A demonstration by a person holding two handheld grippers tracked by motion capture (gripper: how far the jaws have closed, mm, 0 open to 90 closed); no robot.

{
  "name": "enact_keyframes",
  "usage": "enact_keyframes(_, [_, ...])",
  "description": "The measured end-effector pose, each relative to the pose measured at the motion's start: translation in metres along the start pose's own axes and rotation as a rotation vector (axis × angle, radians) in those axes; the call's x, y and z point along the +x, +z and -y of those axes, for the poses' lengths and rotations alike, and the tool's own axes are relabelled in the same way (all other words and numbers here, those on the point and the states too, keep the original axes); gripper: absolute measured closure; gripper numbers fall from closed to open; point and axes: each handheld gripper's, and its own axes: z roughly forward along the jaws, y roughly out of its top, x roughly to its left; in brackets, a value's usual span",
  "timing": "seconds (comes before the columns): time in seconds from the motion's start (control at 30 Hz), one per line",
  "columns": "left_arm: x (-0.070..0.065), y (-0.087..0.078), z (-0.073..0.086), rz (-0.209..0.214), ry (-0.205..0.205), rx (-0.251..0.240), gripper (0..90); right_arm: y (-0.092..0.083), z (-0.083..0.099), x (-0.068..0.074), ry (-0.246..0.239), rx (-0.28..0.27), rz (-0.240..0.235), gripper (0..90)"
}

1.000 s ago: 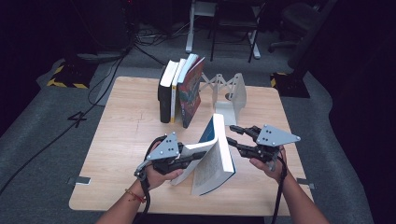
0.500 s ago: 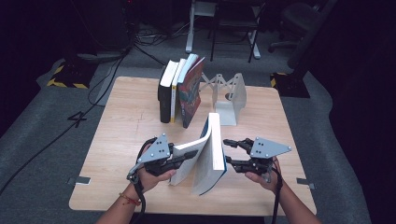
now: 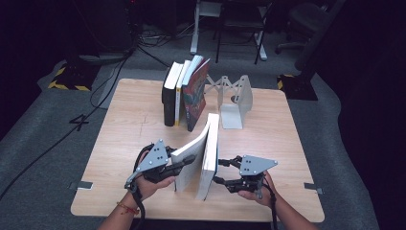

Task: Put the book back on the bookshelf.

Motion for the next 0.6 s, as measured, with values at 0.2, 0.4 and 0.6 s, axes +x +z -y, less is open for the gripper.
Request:
enact_keyframes(0.2, [-0.009,-0.004,0.009,-0.023,0.011,0.075,58.0,0.012,0.007,0.003,-0.001,0.034,-0.011,45.1])
enact_keyframes(0.4, [-0.021,-0.008,0.025,-0.012,0.005,0.141,49.6,0.019,0.013,0.001,0.012,0.056,-0.003,44.7])
enact_keyframes(0.6, [-0.032,-0.003,0.042,0.005,-0.049,0.208,40.8,0.025,0.017,0.0,0.012,0.064,0.005,43.2])
